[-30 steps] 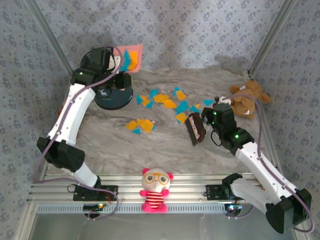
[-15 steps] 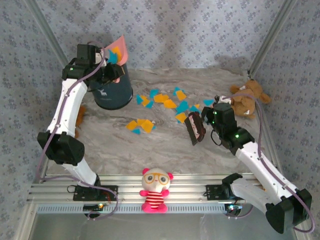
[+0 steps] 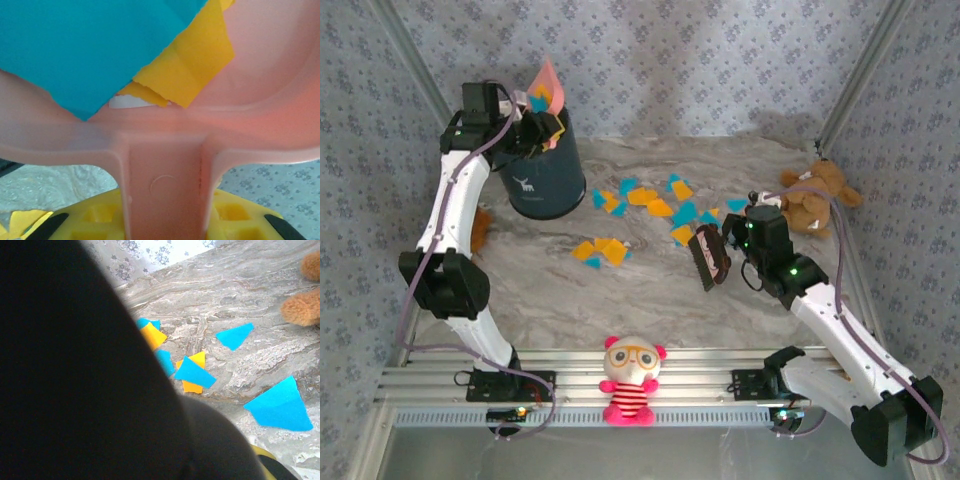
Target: Sweep away the paper scraps from the table
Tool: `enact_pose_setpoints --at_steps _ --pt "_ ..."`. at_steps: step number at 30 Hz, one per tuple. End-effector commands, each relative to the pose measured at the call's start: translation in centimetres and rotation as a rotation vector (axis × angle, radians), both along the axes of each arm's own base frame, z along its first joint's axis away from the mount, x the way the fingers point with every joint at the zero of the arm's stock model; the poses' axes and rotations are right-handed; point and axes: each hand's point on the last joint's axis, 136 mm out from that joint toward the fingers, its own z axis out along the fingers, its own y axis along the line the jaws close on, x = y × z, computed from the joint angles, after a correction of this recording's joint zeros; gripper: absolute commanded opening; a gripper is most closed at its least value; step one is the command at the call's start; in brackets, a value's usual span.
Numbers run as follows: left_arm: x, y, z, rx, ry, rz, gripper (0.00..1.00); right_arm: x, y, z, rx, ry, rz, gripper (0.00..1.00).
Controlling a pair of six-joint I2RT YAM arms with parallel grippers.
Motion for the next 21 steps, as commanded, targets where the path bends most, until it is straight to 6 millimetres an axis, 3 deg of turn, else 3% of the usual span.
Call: enact_pose_setpoints --at_steps 1,21 --pt "0.9 -0.2 1.5 -0.095 -0.026 0.005 0.0 0.6 0.2 2.4 0.022 -0.065 0.004 0.0" --pt "3.0 -0.4 2.7 -0.383 0.015 0.054 0.0 0.5 0.2 1.8 0.032 -0.048 0.001 0.0"
